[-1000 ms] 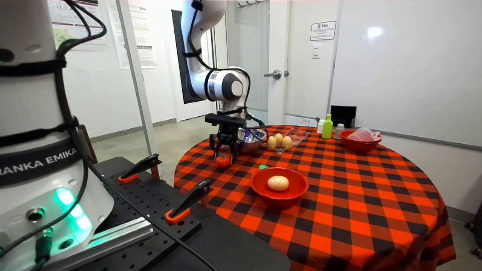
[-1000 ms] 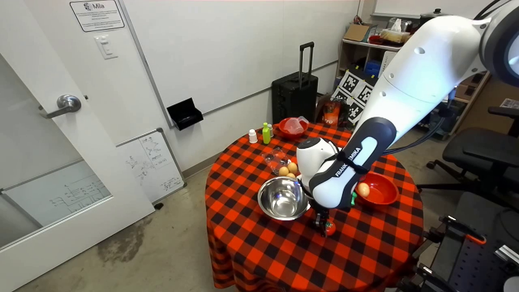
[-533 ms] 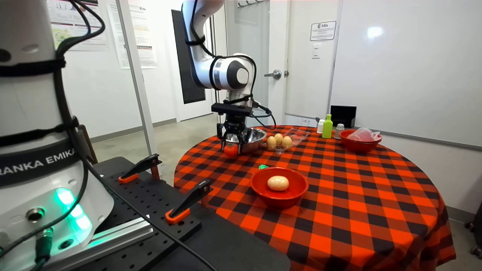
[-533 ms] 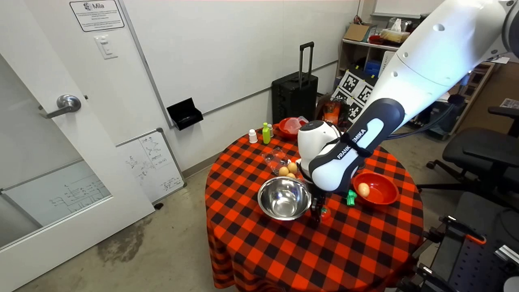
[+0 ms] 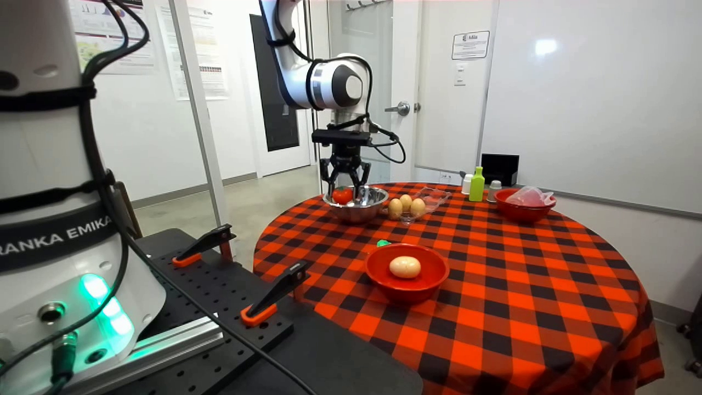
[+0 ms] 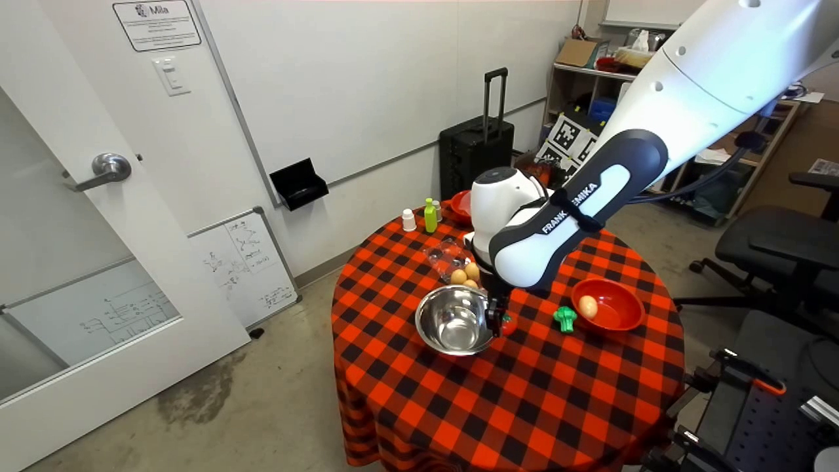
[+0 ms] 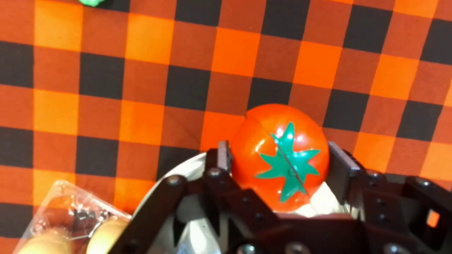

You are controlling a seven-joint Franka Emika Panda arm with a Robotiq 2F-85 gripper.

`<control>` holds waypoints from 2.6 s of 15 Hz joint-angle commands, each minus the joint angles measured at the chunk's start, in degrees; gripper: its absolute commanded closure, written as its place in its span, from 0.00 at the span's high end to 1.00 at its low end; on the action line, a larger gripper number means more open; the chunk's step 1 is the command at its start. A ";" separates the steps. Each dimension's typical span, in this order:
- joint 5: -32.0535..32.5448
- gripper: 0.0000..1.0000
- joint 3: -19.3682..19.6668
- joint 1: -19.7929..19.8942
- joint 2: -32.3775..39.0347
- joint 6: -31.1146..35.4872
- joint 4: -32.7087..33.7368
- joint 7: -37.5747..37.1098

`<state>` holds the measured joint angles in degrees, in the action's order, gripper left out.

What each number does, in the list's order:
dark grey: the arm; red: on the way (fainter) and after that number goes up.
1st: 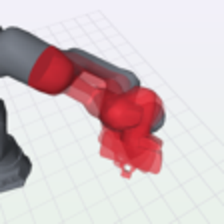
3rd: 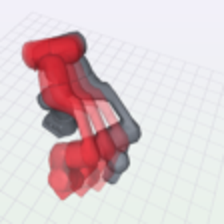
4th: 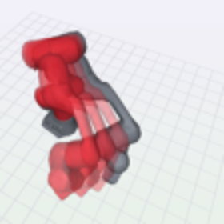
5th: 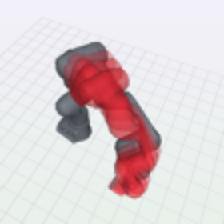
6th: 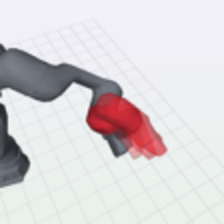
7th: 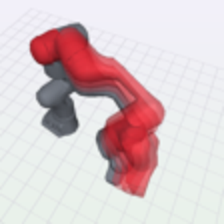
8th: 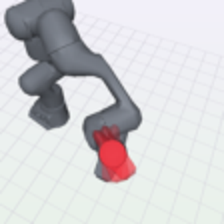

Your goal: Put the tomato in the silver dish

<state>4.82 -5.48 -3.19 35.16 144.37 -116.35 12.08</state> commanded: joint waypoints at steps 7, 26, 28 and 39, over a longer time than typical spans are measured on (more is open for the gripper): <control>2.74 0.38 0.91 -2.76 4.45 -1.81 9.84 -1.10; 3.65 0.38 5.09 -6.21 23.88 -3.63 31.45 -6.11; 3.62 0.38 5.09 -6.33 24.60 -4.76 32.08 -6.46; 2.61 1.00 3.61 -5.33 20.87 -7.74 29.61 -6.31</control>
<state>7.28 -1.27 -8.61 58.72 138.20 -85.28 6.69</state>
